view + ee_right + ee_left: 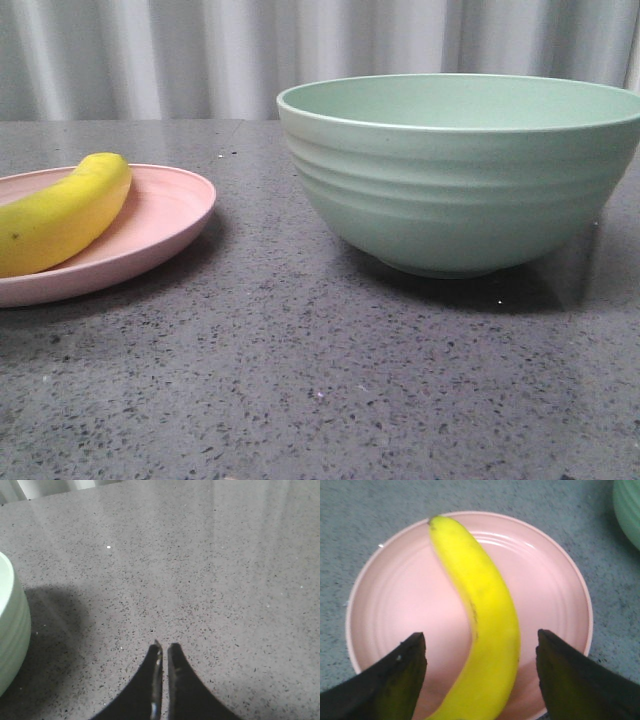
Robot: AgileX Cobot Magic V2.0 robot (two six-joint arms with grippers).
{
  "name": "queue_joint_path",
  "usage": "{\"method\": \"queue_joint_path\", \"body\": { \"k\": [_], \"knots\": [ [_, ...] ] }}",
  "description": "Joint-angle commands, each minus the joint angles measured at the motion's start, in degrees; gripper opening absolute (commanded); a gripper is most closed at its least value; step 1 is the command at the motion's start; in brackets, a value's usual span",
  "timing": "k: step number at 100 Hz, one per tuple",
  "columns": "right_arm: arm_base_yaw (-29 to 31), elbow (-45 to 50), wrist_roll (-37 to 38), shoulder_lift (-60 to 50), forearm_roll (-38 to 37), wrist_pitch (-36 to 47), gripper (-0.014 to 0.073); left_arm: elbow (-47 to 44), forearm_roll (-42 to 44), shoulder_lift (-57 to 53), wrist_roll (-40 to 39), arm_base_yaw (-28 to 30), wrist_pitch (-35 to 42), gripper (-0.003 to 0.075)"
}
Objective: Transfer banana from pink plate to green bowl
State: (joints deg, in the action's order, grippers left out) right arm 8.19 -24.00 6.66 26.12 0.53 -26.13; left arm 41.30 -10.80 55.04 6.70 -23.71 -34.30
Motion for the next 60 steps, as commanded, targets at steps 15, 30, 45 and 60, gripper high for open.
{"method": "queue_joint_path", "body": {
  "k": [15, 30, 45, 60],
  "knots": [
    [0.34, -2.03, -0.12, 1.23, -0.05, 4.76, -0.0064, 6.2, -0.46, 9.41, 1.65, -1.88, -4.22, 0.0438],
    [0.34, -2.03, -0.12, 1.23, -0.05, 4.65, -0.0064, 7.44, -0.21, 13.84, 1.65, -1.88, -4.64, 0.0438],
    [0.34, -2.03, -0.12, 1.23, -0.05, 4.44, -0.0064, 7.99, -0.21, 17.11, 1.65, -1.88, -4.53, 0.0435],
    [0.34, -2.03, -0.12, 1.23, -0.05, 4.31, -0.0064, 7.99, -0.21, 18.52, 1.65, -1.88, -4.17, 0.0357]
  ]
}}
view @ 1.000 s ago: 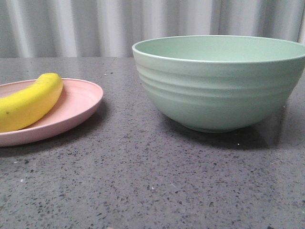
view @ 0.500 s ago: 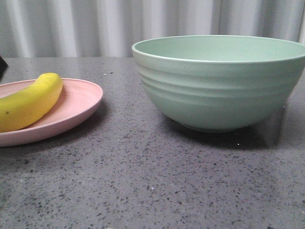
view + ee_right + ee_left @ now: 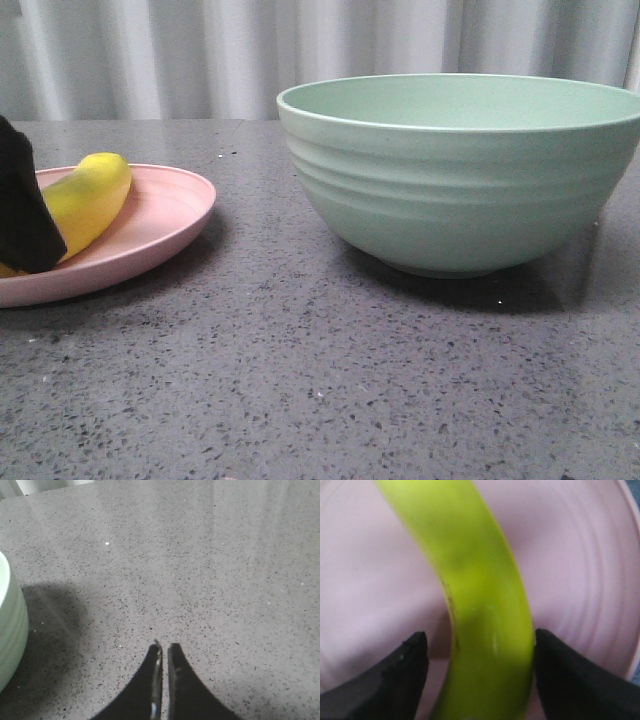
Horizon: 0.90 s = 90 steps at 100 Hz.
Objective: Transfer banana from pink plate to green bowl
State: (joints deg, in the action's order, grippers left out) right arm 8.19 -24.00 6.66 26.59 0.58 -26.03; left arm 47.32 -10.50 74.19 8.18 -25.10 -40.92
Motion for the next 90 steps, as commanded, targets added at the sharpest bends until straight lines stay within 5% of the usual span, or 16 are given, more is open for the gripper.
{"method": "queue_joint_path", "body": {
  "k": [1, 46, 68, 90],
  "knots": [
    [0.34, -2.03, -0.12, 0.76, -0.11, 4.21, -0.0064, 1.96, -0.51, -0.63, 0.17, -0.49, 2.44, 0.0353],
    [0.34, -2.03, -0.12, 0.76, -0.11, 4.21, -0.0064, 1.96, -0.51, -0.63, 0.17, -0.49, 3.05, 0.0064],
    [0.34, -3.24, -0.67, 0.76, -0.11, 0.06, -0.0064, 4.3, -2.23, -1.16, 3.67, -0.49, 2.88, -0.0021],
    [-3.49, -9.59, -3.32, 3.08, 2.3, -7.42, -0.0062, 8.04, -12.9, -4.69, 12.01, -1.35, 2.11, -0.002]
  ]
}}
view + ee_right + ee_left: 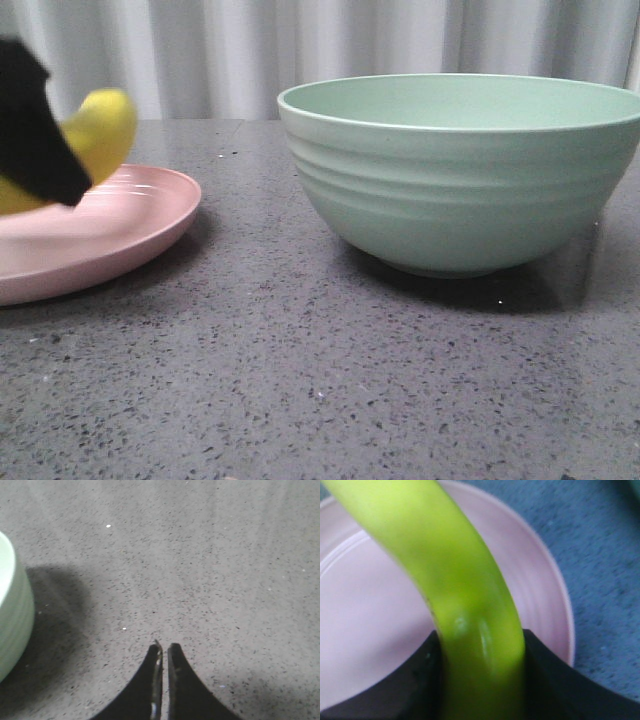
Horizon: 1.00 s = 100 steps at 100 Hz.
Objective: Transfer banana from pink plate to green bowl
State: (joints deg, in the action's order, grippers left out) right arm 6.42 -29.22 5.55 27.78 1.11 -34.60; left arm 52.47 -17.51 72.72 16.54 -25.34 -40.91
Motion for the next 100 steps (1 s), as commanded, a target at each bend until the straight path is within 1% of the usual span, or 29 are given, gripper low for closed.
{"method": "queue_joint_path", "body": {
  "k": [1, 7, 14, 21, 26, 33, 40, 56, 66, 75, 100],
  "knots": [
    [-2.13, -4.88, -2.48, 2.17, 2.05, 0.79, -0.0061, 3.13, -6.22, -3.5, 3.89, -1.23, 2.1, -0.002],
    [-3.91, -6.86, -3.93, 3.37, 5.08, -0.2, -0.0046, 3.61, -8.88, -4.78, 5.94, -2.81, 2.1, -0.002],
    [-6.25, -8.9, -5.0, 4.85, 9.56, -0.23, 0.0014, 3.67, -11.03, -5.71, 8.24, -4.71, 2.22, -0.002],
    [-8.87, -10.63, -5.0, 6.45, 13.1, 0.32, 0.0115, 3.67, -11.93, -6.21, 8.38, -7.31, 2.22, -0.002],
    [-10.92, -11.63, -5.0, 7.72, 15.35, 1.18, 0.0208, 3.67, -12.63, -6.21, 8.38, -9.27, 2.31, -0.002],
    [-14.26, -12.67, -5.0, 9.72, 18.85, 2.55, 0.0316, 3.67, -13.88, -6.21, 8.38, -12.44, 3.3, -0.002],
    [-17.94, -13.54, -5.0, 12.03, 22.87, 4.48, 0.038, 3.67, -14.42, -6.21, 8.38, -15.5, 5.4, -0.002],
    [-26.44, -15.83, -5.0, 18.39, 27.87, 9.1, 0.039, 3.67, -14.42, -6.21, 8.38, -22.07, 9.97, -0.002],
    [-30.53, -17.61, -5.0, 22.29, 30.36, 13.04, 0.0389, 3.67, -14.42, -5.93, 8.38, -24.72, 11.42, -0.002],
    [-33.7, -19.34, -5.0, 25.91, 30.87, 15.33, 0.0387, 3.67, -14.53, -5.08, 8.38, -26.04, 11.46, -0.002],
    [-39.72, -25.65, -5.0, 35.03, 31.31, 16.23, 0.0387, 3.67, -15.68, -4.45, 8.38, -27.51, 11.51, -0.002]
  ]
}}
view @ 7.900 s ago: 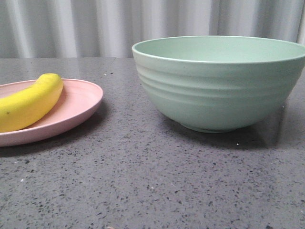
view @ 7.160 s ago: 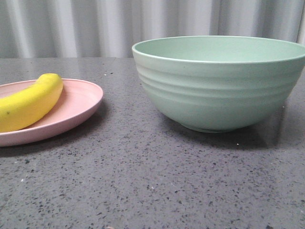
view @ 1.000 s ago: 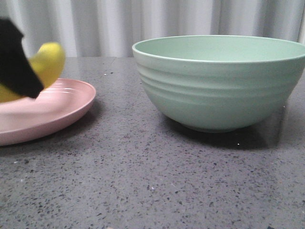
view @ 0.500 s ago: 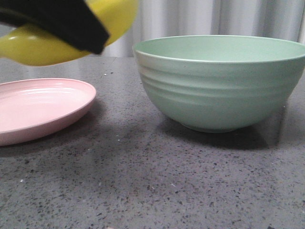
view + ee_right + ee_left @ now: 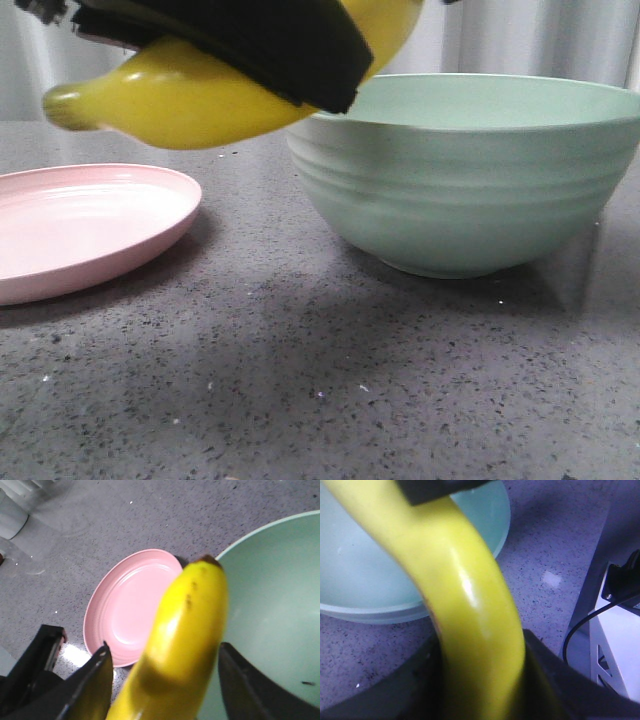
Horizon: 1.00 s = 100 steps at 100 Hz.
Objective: Transfer banana from pink plate to green bowl
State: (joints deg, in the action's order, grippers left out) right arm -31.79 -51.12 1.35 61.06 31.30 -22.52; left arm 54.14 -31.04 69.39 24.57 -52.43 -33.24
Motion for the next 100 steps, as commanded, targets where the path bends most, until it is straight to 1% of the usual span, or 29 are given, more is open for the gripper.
{"method": "queue_joint_path", "body": {
  "k": [1, 22, 41, 60, 100],
  "knots": [
    [-1.54, -4.1, -0.79, 1.98, 1.12, 4.15, 0.0387, 2.0, -2.16, -1.13, 0.35, -0.43, 3.84, -0.002],
    [-2.02, -6.33, -0.79, 6.17, 1.81, 3.54, 0.0386, 2.0, -2.19, -1.13, 0.35, -0.43, 3.93, -0.002],
    [-1.81, -6.33, -0.79, 6.16, 1.81, 2.74, 0.0386, 2.0, -2.43, -1.13, 0.35, -0.43, 3.93, -0.002],
    [-1.81, -6.33, -0.79, 6.52, 1.7, 2.97, 0.0386, 2.0, -4.95, -1.45, 0.35, -0.43, 3.93, -0.002],
    [-1.81, -6.33, -0.79, 7.88, 1.7, 4.08, 0.0386, 2.96, -5.07, -3.12, 0.35, -0.43, 3.75, -0.002]
  ]
}}
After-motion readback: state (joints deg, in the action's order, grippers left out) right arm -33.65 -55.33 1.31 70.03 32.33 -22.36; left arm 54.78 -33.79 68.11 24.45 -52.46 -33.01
